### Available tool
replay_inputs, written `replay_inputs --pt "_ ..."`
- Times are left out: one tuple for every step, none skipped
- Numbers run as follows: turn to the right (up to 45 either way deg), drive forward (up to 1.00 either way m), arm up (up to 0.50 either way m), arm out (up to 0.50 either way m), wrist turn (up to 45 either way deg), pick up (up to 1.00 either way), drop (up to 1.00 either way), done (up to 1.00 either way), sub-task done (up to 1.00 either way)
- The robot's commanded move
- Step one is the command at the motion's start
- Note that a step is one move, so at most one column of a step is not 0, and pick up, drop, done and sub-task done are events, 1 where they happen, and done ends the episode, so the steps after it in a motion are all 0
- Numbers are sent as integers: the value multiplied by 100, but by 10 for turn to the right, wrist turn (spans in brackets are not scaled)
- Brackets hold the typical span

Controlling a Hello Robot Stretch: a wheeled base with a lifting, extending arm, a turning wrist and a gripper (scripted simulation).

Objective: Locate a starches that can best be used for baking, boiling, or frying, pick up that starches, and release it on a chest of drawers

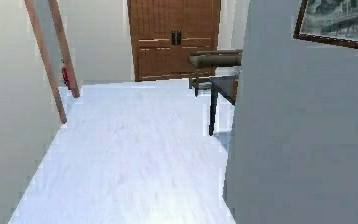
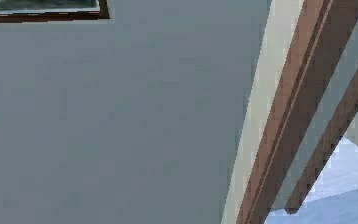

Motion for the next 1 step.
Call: replay_inputs --pt "-120 0 0 0 0 0 0 0 0"
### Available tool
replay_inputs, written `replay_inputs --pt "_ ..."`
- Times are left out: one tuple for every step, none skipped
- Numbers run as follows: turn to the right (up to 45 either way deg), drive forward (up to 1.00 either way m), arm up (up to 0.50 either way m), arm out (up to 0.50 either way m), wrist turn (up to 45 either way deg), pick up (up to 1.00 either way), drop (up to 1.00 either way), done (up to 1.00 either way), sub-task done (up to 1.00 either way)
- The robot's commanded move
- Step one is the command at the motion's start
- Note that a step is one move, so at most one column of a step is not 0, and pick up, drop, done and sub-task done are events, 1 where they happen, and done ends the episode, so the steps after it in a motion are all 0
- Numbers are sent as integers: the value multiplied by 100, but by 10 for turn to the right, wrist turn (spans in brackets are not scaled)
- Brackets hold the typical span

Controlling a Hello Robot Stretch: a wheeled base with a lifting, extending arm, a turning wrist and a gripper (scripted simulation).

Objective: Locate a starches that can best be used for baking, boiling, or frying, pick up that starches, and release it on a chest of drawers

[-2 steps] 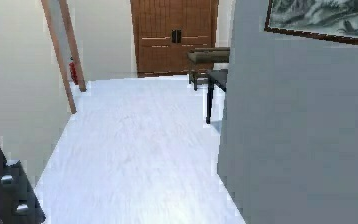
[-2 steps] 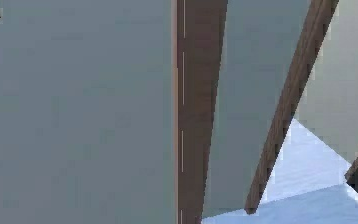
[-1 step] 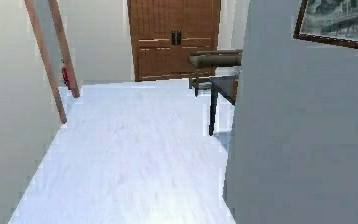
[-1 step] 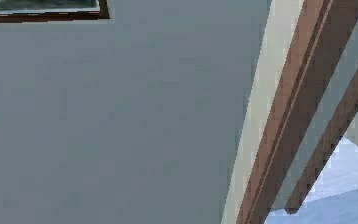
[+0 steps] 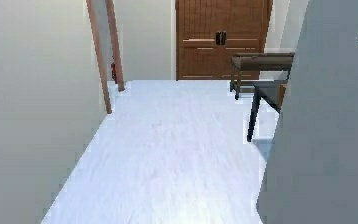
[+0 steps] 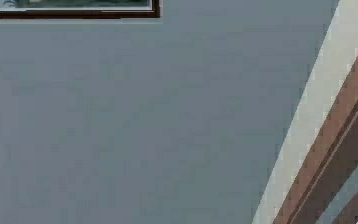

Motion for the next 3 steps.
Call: replay_inputs --pt "0 60 0 0 0 0 0 0 0" --pt "-90 0 0 0 0 0 0 0 0" --pt "0 100 0 0 0 0 0 0 0"
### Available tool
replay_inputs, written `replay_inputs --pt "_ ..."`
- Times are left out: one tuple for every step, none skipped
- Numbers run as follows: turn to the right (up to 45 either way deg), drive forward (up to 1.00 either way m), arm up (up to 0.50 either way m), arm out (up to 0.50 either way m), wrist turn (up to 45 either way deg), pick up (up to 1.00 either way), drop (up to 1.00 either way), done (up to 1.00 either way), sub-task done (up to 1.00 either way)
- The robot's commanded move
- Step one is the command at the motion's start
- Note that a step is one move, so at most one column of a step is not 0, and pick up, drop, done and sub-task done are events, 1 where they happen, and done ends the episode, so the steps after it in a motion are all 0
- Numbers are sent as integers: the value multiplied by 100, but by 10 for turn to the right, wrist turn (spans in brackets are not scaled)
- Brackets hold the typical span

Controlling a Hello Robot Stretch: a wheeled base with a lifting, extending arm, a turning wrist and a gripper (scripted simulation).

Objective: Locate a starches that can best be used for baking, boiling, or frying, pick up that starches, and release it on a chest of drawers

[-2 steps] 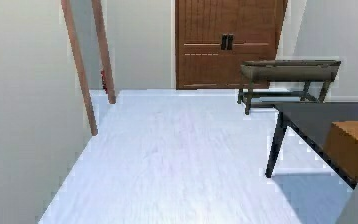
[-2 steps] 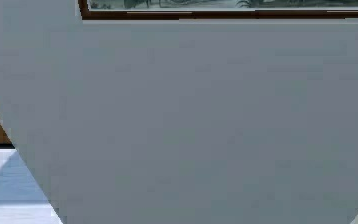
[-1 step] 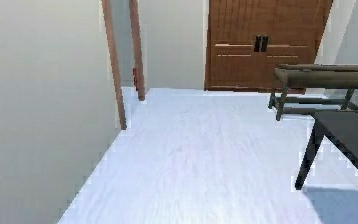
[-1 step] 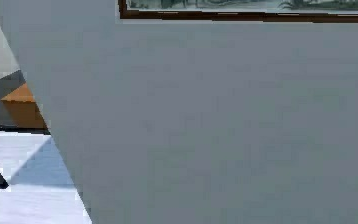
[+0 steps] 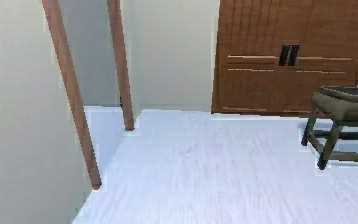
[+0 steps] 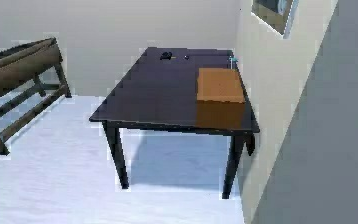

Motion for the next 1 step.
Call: replay_inputs --pt "0 100 0 0 0 0 0 0 0"
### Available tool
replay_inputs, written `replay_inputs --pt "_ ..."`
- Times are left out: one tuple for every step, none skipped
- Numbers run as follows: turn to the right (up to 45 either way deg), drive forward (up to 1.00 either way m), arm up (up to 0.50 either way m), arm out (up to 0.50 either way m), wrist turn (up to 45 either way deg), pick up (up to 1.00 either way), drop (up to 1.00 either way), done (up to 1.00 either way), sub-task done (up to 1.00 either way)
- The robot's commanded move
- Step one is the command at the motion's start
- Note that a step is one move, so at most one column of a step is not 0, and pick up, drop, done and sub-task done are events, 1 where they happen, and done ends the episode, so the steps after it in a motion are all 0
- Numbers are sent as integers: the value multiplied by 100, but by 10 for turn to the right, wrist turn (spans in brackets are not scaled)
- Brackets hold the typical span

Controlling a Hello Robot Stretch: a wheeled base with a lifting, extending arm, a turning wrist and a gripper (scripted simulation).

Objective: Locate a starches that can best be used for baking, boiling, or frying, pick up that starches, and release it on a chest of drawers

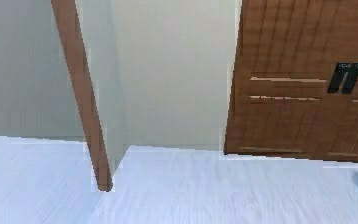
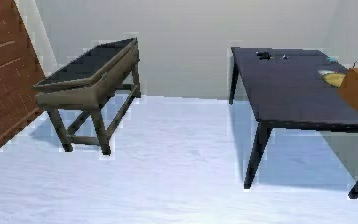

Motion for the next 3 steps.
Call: replay_inputs --pt "-60 0 0 0 0 0 0 0 0" --pt "0 40 0 0 0 0 0 0 0" --pt "-210 0 0 0 0 0 0 0 0"
